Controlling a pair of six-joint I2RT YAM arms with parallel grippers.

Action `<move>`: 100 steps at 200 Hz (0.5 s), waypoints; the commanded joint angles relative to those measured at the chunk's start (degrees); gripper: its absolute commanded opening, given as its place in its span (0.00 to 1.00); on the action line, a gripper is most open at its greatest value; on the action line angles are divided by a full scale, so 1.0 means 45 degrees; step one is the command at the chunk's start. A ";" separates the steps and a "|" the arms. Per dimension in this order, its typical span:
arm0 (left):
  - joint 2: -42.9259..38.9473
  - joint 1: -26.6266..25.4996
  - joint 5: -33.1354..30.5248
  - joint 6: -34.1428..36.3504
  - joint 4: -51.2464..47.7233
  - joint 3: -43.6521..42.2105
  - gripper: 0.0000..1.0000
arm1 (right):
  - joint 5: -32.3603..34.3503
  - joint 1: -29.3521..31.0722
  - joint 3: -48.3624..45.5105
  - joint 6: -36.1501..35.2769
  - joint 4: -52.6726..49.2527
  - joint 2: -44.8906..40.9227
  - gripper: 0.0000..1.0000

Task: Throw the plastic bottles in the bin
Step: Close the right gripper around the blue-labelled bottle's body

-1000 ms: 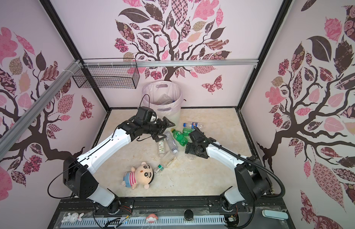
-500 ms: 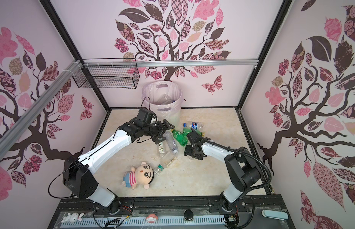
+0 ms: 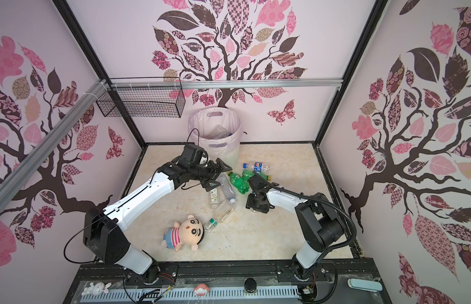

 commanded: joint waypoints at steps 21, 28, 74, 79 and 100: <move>-0.0189 -0.0033 0.0006 -0.0069 0.0139 -0.0293 0.97 | 0.0486 -0.0064 -0.0040 -0.0633 -0.0824 -0.0931 0.52; -0.0173 -0.0031 -0.0012 -0.0087 0.0149 -0.0276 0.97 | 0.0525 -0.0053 0.0053 -0.0700 -0.0880 -0.0992 0.52; -0.0102 0.0110 -0.0079 -0.0072 0.0169 -0.0012 0.97 | 0.0740 -0.0055 0.0807 -0.1113 -0.1432 -0.1477 0.50; -0.0107 0.0138 -0.0119 -0.0034 0.0160 0.0056 0.97 | 0.0764 -0.0057 0.0943 -0.1180 -0.1510 -0.1563 0.50; -0.0141 0.0279 -0.0307 0.0283 -0.0006 0.0467 0.97 | 0.0899 -0.0068 0.1623 -0.1565 -0.1900 -0.1812 0.50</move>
